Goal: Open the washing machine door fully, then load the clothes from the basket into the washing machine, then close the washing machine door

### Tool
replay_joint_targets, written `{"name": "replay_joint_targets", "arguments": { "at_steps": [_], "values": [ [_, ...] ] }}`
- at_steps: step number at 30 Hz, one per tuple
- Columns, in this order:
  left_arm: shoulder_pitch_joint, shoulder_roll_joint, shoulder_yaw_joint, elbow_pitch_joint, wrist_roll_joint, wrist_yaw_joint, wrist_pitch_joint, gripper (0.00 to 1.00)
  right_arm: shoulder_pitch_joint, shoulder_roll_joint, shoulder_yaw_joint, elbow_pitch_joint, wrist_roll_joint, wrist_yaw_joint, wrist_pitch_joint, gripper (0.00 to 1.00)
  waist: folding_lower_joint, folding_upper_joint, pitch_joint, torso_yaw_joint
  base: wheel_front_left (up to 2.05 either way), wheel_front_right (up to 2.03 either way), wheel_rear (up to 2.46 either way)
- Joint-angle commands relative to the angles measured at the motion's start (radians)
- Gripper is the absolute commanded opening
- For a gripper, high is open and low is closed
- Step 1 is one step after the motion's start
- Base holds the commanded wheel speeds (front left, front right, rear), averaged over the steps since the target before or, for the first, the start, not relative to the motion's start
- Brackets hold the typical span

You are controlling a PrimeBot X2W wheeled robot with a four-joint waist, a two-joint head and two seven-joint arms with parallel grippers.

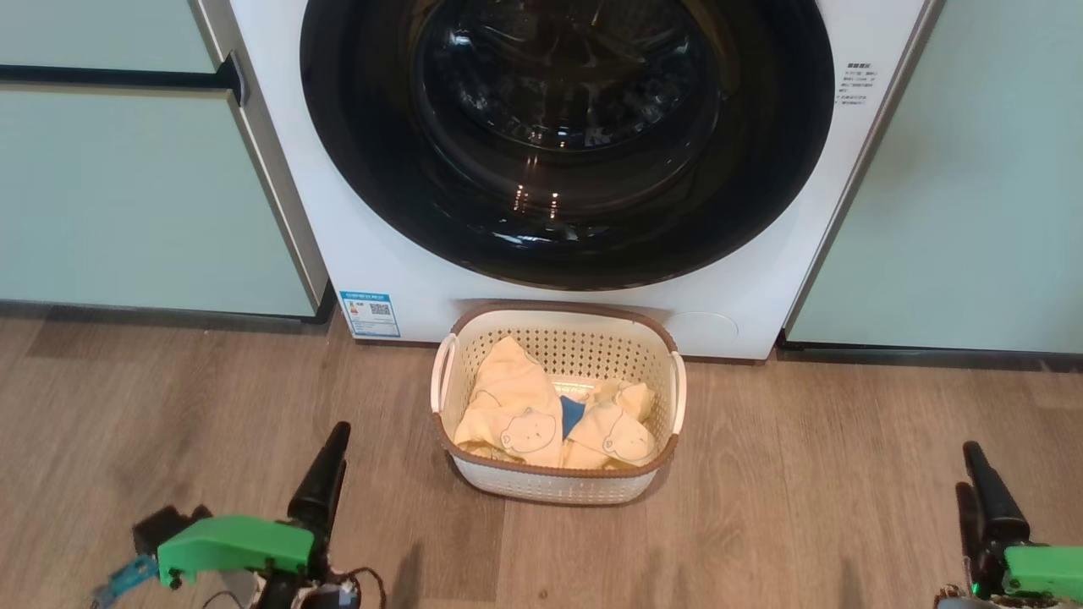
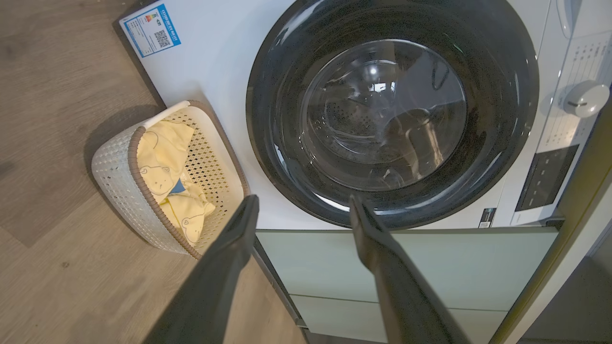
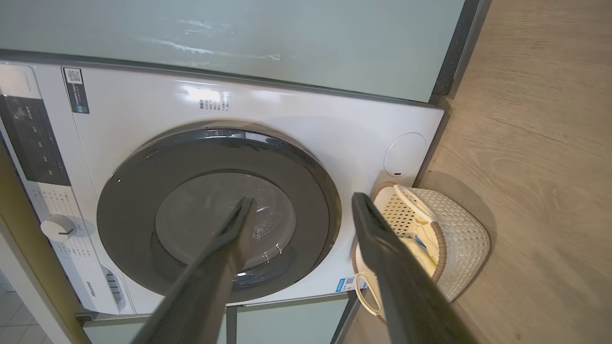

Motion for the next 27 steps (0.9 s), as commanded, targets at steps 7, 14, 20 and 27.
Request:
{"name": "replay_joint_targets", "arguments": {
  "at_steps": [7,14,20,27],
  "values": [
    [-0.059,0.012,0.024,-0.043,0.156,-0.003,-0.027,1.00,-0.073,-0.028,0.003,-0.028,-0.126,-0.001,-0.028,1.00,0.0000,0.0000,-0.001,0.001,0.00,0.00,0.00],
    [-0.058,0.009,0.024,-0.064,0.362,0.007,-0.051,1.00,-0.079,-0.023,-0.002,-0.040,-0.300,-0.001,-0.052,1.00,0.0000,0.0000,-0.002,0.000,0.00,0.00,0.00],
    [-0.056,0.014,0.014,-0.076,0.482,0.022,-0.066,1.00,-0.079,-0.022,-0.002,-0.046,-0.411,-0.001,-0.066,1.00,0.0000,0.0000,-0.004,0.000,0.00,0.00,0.00],
    [-0.055,0.013,0.007,-0.085,0.607,0.030,-0.089,1.00,-0.084,-0.021,-0.003,-0.046,-0.571,-0.002,-0.090,1.00,0.0000,0.0000,-0.005,0.000,0.00,0.00,0.00]
  ]
}}
